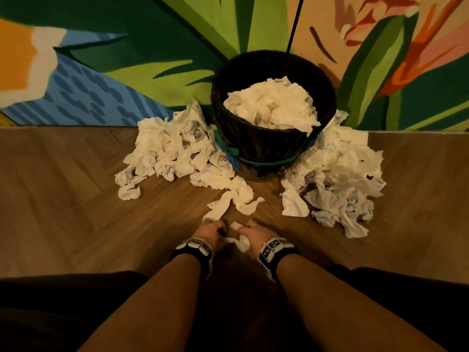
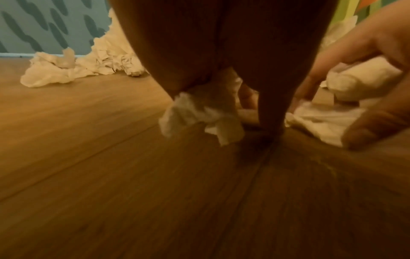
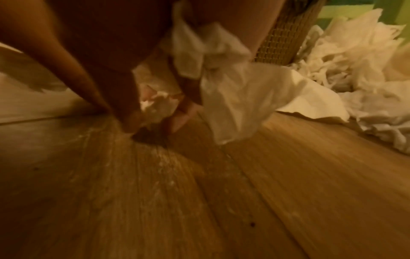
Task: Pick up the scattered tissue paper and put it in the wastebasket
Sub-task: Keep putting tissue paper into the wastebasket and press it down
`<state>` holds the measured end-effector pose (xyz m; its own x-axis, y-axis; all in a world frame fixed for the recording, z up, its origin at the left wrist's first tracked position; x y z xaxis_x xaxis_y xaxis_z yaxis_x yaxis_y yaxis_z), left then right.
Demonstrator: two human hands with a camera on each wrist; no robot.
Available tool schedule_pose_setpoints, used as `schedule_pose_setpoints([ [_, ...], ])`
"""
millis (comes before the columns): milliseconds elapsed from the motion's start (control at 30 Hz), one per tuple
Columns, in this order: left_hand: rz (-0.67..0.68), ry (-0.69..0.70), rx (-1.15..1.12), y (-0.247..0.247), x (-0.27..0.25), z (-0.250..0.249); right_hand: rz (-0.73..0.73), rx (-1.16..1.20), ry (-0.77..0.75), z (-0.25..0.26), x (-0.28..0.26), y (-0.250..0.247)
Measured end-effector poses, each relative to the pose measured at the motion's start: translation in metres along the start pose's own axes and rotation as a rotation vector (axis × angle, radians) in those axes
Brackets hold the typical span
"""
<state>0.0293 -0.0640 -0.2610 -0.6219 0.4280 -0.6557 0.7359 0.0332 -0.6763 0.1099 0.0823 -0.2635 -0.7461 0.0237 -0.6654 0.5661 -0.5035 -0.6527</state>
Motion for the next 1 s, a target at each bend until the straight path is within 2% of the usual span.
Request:
schedule_pose_setpoints([
  [100, 0.024, -0.001, 0.080, 0.004, 0.000, 0.006, -0.066, 0.063, 0.090, -0.010, -0.001, -0.005],
  [167, -0.011, -0.025, 0.027, 0.002, -0.003, 0.005, -0.124, 0.163, 0.174, -0.018, -0.003, -0.009],
  [300, -0.151, -0.196, -0.422, -0.010, -0.013, 0.001, -0.260, 0.403, 0.319, -0.033, -0.010, -0.024],
  [400, -0.268, -0.218, -0.678, -0.026, -0.019, -0.005, -0.413, 0.640, 0.411, -0.039, -0.018, -0.041],
  [500, -0.362, -0.144, -0.844, -0.042, -0.028, -0.014, -0.522, 0.878, 0.354, -0.039, -0.024, -0.056],
  [600, -0.380, -0.072, -0.973, -0.055, -0.031, -0.021, -0.593, 0.948, 0.356, -0.035, -0.030, -0.070],
  [667, -0.392, -0.051, -0.926, -0.071, -0.036, -0.028, -0.669, 1.067, 0.387, -0.036, -0.037, -0.084],
  [767, -0.452, 0.022, -0.912, -0.105, -0.043, -0.041, -0.822, 1.383, 0.372, -0.049, -0.048, -0.117],
  [867, -0.572, -0.009, -0.940, -0.149, -0.047, -0.051, -1.000, 1.388, 0.398, -0.069, -0.068, -0.168],
  [933, -0.681, 0.054, -0.913, -0.181, -0.050, -0.060, -1.151, 1.464, 0.354, -0.067, -0.092, -0.203],
  [967, -0.706, 0.109, -0.904, -0.195, -0.052, -0.065, -1.228, 1.494, 0.278, -0.060, -0.102, -0.220],
  [1000, -0.732, 0.154, -0.899, -0.208, -0.055, -0.070, -1.310, 1.609, 0.119, -0.054, -0.109, -0.236],
])
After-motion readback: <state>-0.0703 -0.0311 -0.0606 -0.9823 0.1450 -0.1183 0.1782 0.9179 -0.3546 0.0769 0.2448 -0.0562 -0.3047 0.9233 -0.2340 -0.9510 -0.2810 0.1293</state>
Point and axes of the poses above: each hand's wrist, its own x-axis towards the middle knuckle, its own y-axis out of the palm, z = x × y, the point moved 2 cm from there along x, towards the middle knuckle, and after that the axes turned 4 degrees about x, right-handed, at the moved point
